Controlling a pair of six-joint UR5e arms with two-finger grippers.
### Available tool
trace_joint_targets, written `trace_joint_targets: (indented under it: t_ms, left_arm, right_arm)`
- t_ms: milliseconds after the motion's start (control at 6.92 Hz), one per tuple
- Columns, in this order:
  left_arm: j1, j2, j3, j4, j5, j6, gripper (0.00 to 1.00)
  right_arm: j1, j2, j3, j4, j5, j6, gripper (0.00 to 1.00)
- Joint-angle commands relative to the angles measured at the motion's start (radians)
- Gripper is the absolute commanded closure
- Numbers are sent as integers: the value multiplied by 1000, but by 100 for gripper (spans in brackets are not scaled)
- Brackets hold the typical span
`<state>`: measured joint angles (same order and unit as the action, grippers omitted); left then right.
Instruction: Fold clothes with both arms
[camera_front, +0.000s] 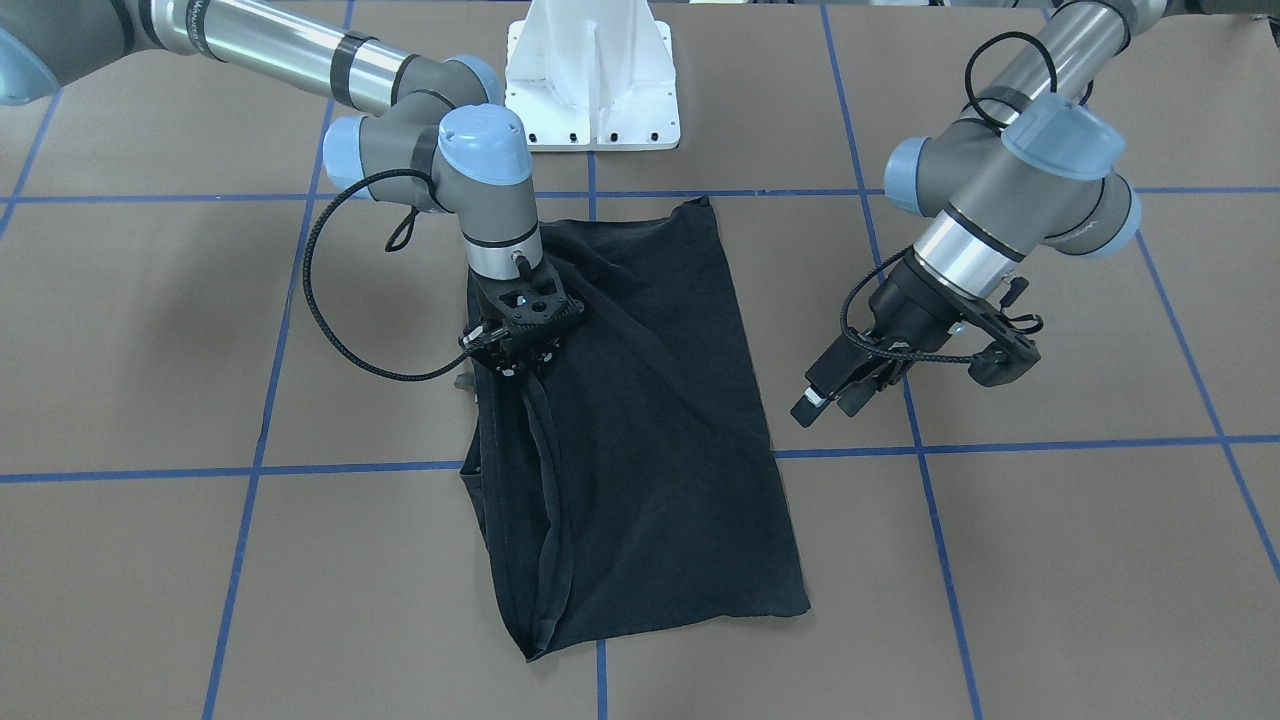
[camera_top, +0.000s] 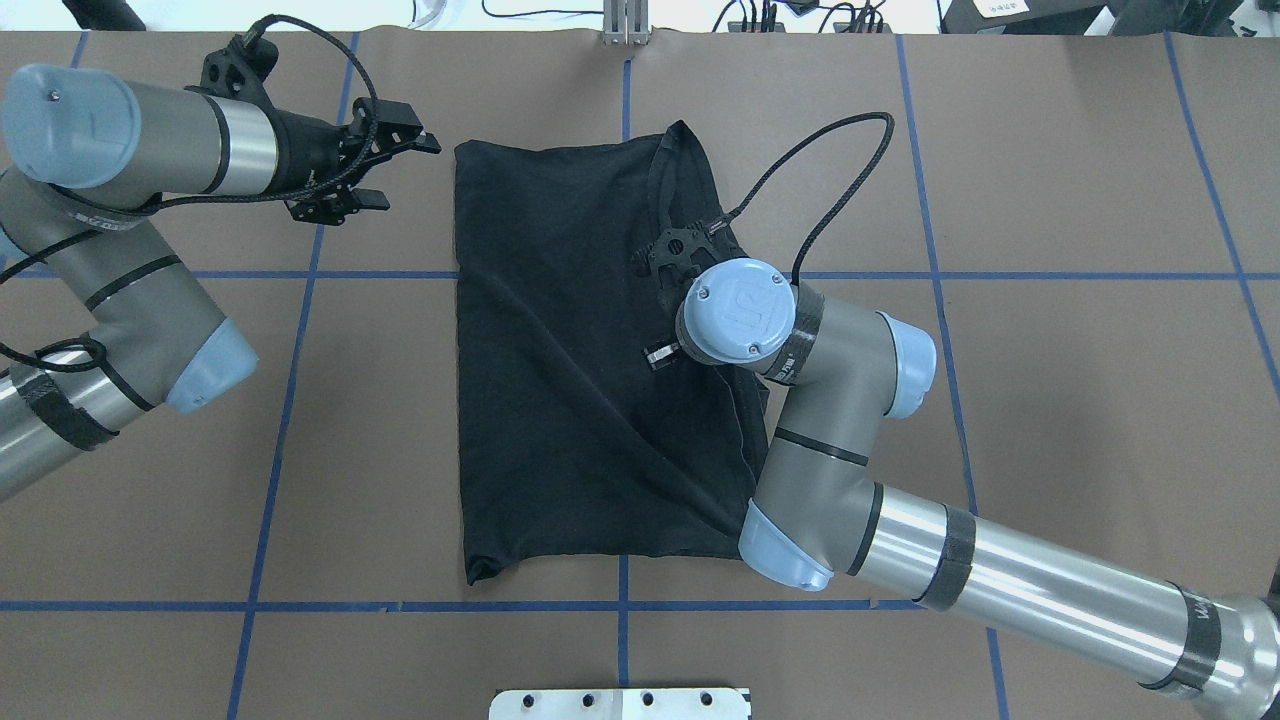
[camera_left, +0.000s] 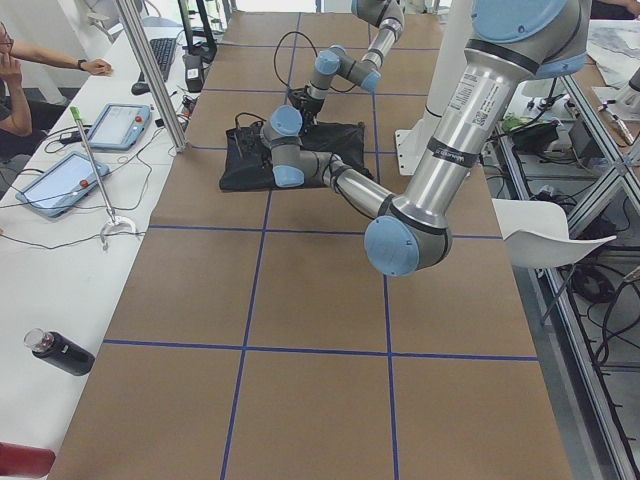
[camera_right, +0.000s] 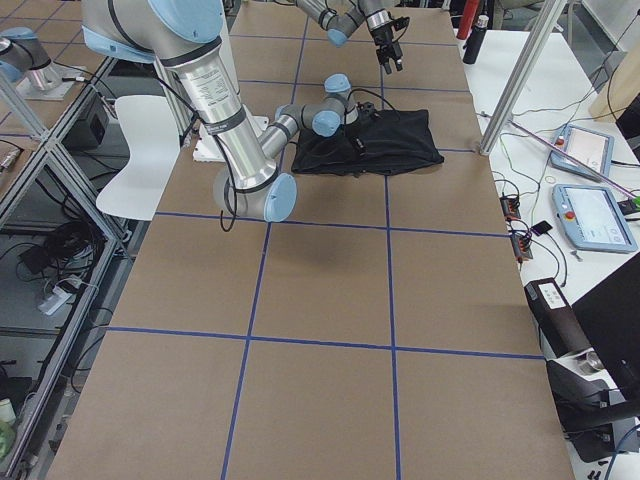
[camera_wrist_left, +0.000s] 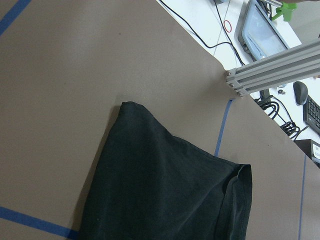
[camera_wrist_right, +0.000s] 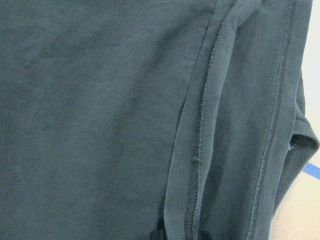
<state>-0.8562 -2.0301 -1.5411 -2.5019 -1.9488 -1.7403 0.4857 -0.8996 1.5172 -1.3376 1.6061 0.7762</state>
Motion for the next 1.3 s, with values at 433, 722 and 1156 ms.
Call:
trace_joint_targets:
  t_ms: [433,722,1156]
  left_arm:
    - [2,-1,-4,0,-1,-1,0]
    - [2,-1,-4,0,1,-1,0]
    - [3,-1,-5,0,1,-2,0]
  right_arm:
    - [-1,-9,0,3,0,0,100]
    - [23,-7,3,3,24,0,100]
    - [53,-106,61,9,104,-2,100]
